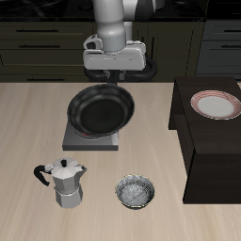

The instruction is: Place the frypan on the top layer of the shelf

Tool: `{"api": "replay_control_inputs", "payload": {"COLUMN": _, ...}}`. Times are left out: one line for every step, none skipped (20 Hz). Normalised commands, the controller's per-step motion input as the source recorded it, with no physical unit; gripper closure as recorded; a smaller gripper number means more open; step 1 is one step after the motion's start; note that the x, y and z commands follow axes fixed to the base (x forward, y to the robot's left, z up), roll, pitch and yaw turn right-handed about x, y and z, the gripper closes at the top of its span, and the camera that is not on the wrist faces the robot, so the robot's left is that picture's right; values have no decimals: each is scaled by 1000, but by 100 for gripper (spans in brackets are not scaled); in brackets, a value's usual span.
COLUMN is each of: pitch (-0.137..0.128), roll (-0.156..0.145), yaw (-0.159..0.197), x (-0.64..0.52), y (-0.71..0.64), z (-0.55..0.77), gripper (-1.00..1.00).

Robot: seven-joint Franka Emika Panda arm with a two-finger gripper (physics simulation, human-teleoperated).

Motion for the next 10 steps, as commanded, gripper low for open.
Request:
{"api": "replay_control_inputs", "payload": {"pitch": -10, "roll": -57, "yaw": 181, "x": -28, "y": -108, "z": 56, "gripper": 100}}
{"api": "replay_control_inputs", "payload": {"pitch": -26, "roll": 8, "yaw": 195, "x": 101, "y": -159, "z": 66, "gripper": 100}}
{"api": "replay_control_inputs", "payload": {"pitch": 23, "roll": 6, "yaw": 64, "x": 14, "y": -67, "z": 30, "gripper": 100}}
{"api": "replay_control_inputs", "payload": {"pitch": -43, "roll": -7, "yaw": 148, "x": 4, "y": -66, "z": 106, "gripper": 100}}
{"api": "replay_control_inputs", "payload": {"pitch": -5, "roll": -4, "yaw": 193, "x": 32, "y": -88, "z": 90, "gripper": 100}}
{"api": "replay_control_inputs", "payload": {"pitch": 58, "roll": 33, "yaw": 157, "x": 88, "y": -156, "z": 189, "gripper": 100}}
{"api": "replay_control_inputs", "payload": {"pitch": -24, "roll": 16, "yaw": 259, "x": 28, "y": -62, "z": 217, "gripper": 100}}
{"api": "replay_control_inputs", "payload": {"pitch": -15, "roll": -49, "yaw": 72, "x": -10, "y": -82, "z": 121, "gripper": 100}}
{"api": "replay_control_inputs", "payload": {"pitch": -12, "roll": 61, "yaw": 202, "x": -3, "y": 87, "z": 141, "gripper": 100}}
{"api": "replay_control_inputs", "payload": {"pitch": 81, "roll": 85, "yaw": 182, "x": 50, "y": -46, "z": 50, "gripper": 100}}
